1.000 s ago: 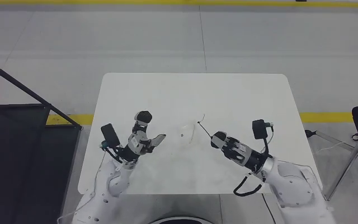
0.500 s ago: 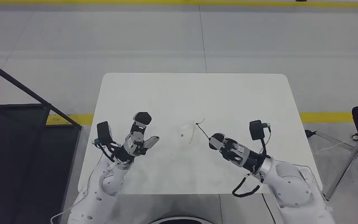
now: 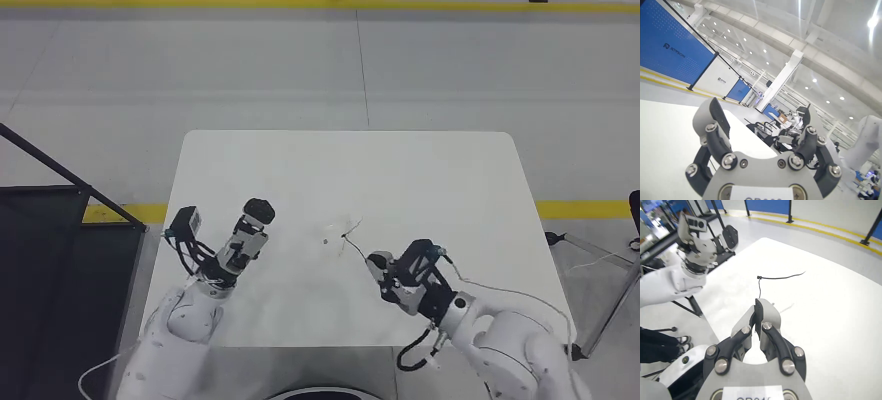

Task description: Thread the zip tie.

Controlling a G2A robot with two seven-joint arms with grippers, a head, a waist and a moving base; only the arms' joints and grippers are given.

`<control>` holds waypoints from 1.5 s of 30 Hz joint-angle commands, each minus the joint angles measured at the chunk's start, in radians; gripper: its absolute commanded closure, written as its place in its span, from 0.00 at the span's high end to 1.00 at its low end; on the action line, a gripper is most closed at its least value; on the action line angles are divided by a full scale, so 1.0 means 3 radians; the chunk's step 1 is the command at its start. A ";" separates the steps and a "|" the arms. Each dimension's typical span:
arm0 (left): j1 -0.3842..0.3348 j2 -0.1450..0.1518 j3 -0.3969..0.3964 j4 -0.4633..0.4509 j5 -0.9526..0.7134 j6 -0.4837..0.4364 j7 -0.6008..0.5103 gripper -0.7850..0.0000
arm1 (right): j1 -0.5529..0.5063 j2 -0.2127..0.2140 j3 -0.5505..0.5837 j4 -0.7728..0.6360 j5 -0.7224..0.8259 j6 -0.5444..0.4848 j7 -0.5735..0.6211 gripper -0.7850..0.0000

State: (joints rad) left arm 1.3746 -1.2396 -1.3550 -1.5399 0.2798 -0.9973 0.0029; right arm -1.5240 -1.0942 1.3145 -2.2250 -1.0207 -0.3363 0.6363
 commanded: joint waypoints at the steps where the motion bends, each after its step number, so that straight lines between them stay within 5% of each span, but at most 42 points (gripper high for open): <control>1: -0.0035 0.0047 0.0019 0.0003 -0.0561 0.0018 -0.0449 1.00 | 0.0048 -0.0012 -0.0192 -0.0040 -0.0361 0.0179 0.0142 0.00; 7: -0.0083 0.0170 0.0018 -0.0033 -0.1583 0.0054 -0.1399 1.00 | 0.0489 -0.0092 -0.0737 0.0144 -0.0825 0.0591 0.0682 0.00; 21: -0.0083 0.0170 0.0018 -0.0033 -0.1583 0.0054 -0.1399 1.00 | 0.1559 -0.0374 -0.1522 0.0880 -0.1046 0.1273 0.1574 0.00; 45: -0.0083 0.0170 0.0018 -0.0033 -0.1583 0.0054 -0.1399 1.00 | 0.1887 -0.0601 -0.1810 0.1353 -0.1173 0.1338 0.1810 0.04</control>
State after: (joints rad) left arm 1.3497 -1.1886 -1.3495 -1.5499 -0.1950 -0.9810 -0.4169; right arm -0.9599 -1.2722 0.7735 -1.8237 -1.3715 0.0669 1.1774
